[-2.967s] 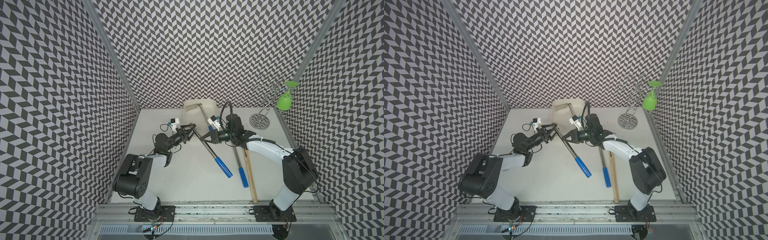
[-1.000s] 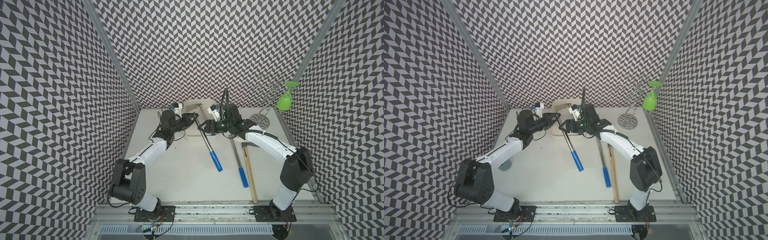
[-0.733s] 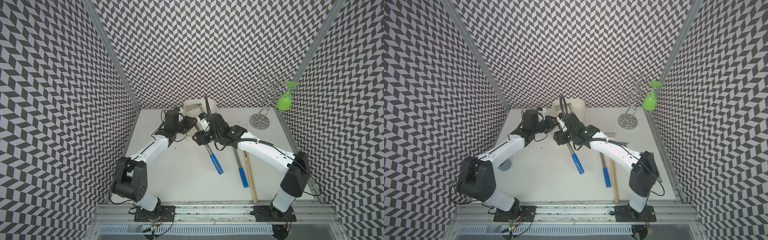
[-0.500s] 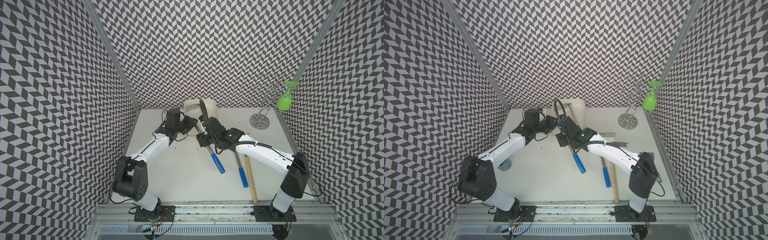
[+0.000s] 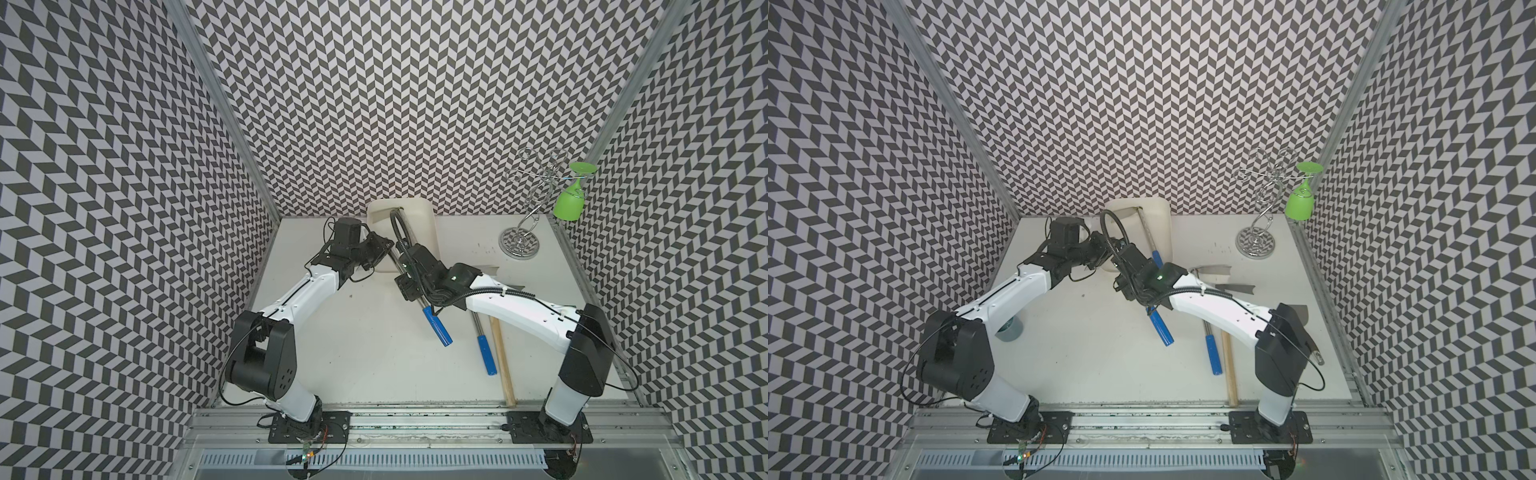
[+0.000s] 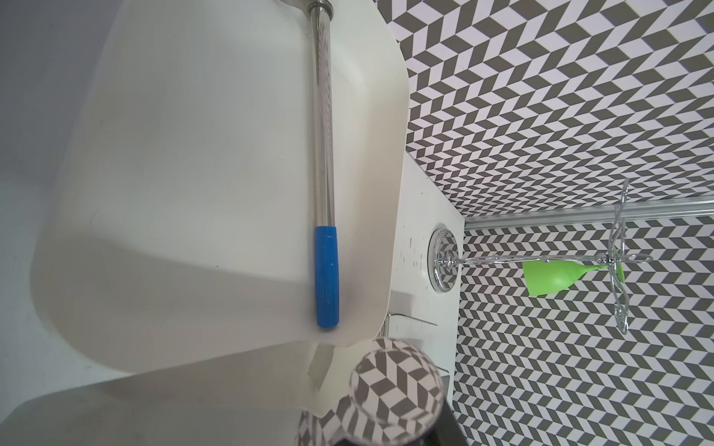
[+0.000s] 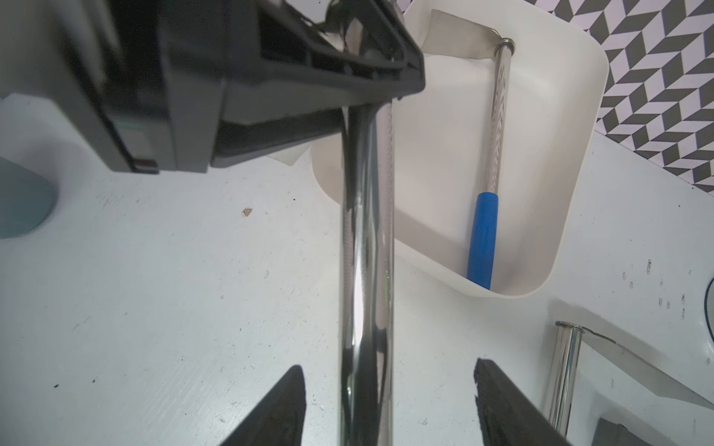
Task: Put the small hoe into the storage box
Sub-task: Pick up the hoe from the center of the board.
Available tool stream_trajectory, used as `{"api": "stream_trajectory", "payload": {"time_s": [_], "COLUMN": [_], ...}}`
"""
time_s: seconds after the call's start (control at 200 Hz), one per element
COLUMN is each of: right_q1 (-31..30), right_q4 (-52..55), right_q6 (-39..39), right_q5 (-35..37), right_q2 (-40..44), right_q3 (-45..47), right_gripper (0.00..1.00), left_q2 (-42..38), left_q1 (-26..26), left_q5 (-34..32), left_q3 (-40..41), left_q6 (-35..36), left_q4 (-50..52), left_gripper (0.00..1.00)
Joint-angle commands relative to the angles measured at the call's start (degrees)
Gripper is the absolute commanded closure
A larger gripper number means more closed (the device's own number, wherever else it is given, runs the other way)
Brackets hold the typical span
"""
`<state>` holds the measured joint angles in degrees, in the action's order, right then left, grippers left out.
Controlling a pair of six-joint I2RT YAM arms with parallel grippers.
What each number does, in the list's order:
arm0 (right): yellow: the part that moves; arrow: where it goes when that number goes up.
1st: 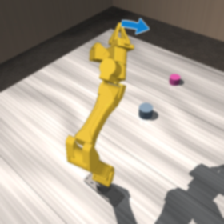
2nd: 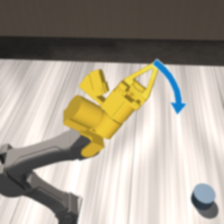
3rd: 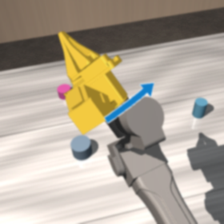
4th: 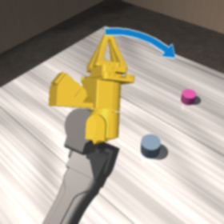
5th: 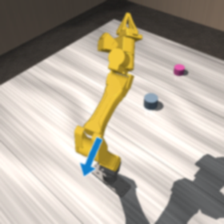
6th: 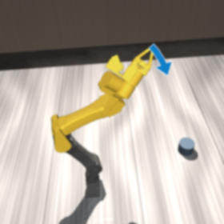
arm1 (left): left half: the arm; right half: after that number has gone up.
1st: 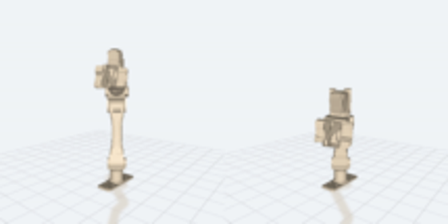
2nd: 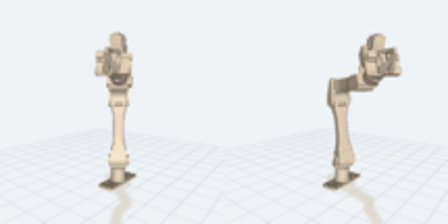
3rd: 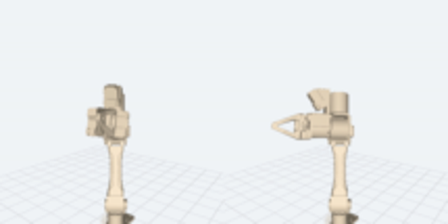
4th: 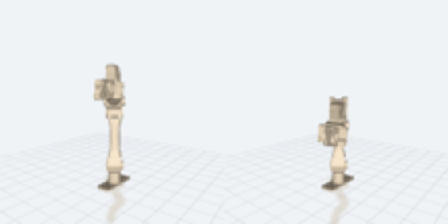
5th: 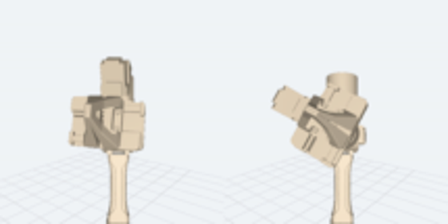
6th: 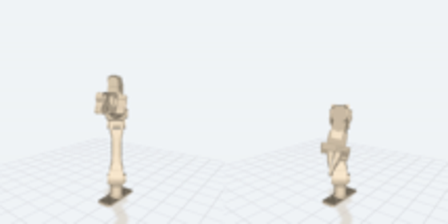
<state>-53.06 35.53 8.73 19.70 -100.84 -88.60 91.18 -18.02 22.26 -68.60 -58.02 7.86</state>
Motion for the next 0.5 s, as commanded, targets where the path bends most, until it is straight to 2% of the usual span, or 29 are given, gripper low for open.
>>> {"api": "stream_trajectory", "payload": {"time_s": [0.0,0.361,0.441,0.491], "right_q1": [-1.0,-1.6,-1.6,-1.5], "right_q4": [-1.8,-1.6,-1.7,-1.9], "right_q6": [-1.4,-1.7,-1.9,-2.1], "right_q5": [0.6,5.1,6.4,6.7], "right_q2": [-0.7,-2.0,-2.3,-2.2], "right_q3": [0.0,1.7,2.1,2.2], "right_gripper": [0.31,0.35,0.42,0.50], "left_q2": [0.3,0.9,0.7,0.6], "left_q1": [-0.3,-0.3,-0.3,-0.3], "left_q5": [0.5,2.0,2.6,2.9], "left_q3": [-3.4,-4.9,-5.1,-5.1], "left_q6": [-0.9,-1.8,-2.0,-1.9], "left_q4": [-1.1,-0.8,-0.3,-0.2], "left_gripper": [1.00,1.00,1.00,1.00]}}
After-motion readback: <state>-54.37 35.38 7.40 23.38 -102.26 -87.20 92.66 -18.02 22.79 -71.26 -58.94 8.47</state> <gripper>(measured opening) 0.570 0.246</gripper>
